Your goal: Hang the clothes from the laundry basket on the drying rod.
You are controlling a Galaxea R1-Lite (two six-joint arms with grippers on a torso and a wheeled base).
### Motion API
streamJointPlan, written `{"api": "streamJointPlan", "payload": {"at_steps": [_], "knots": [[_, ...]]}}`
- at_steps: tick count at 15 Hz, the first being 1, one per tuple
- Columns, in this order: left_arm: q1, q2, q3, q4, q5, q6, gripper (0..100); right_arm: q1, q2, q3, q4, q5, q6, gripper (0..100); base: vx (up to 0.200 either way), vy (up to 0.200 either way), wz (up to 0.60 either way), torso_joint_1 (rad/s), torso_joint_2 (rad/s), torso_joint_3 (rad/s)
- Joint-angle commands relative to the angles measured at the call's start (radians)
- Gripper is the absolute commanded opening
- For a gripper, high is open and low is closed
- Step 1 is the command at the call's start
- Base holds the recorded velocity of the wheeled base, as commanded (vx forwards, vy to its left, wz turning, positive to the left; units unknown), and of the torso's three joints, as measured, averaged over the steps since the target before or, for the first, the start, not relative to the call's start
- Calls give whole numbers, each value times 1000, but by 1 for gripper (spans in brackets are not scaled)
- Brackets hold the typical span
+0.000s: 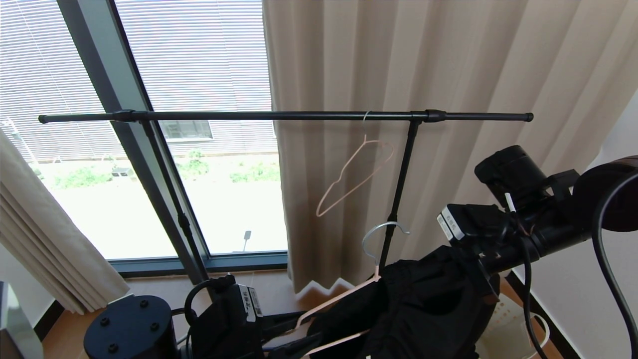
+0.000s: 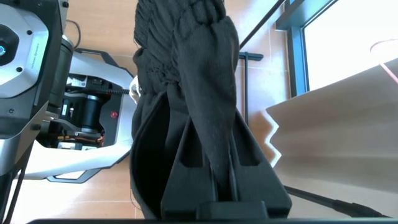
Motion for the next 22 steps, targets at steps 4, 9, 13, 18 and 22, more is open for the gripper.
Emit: {"api": "streamJointPlan", "payload": {"at_steps": [4,9,13,18,22], "knots": [[40,-1,-15,2,-1,-13,100,-15,-14,-4,-2,-1,2,0,0,0,0,0,0,0],[170,-8,-74,2,0,-35,100,-60,-62,-8,-118,-171,31,0,0,0,0,0,0,0],[195,34,-130,2,3,-137,100,-53,-103,22,-224,-294,67,0,0,0,0,0,0,0],[186,127,-174,2,17,-159,100,-52,-172,145,-433,-388,97,0,0,0,0,0,0,0],[146,212,-223,2,118,-191,100,-49,-233,315,-681,-421,171,0,0,0,0,0,0,0]]}}
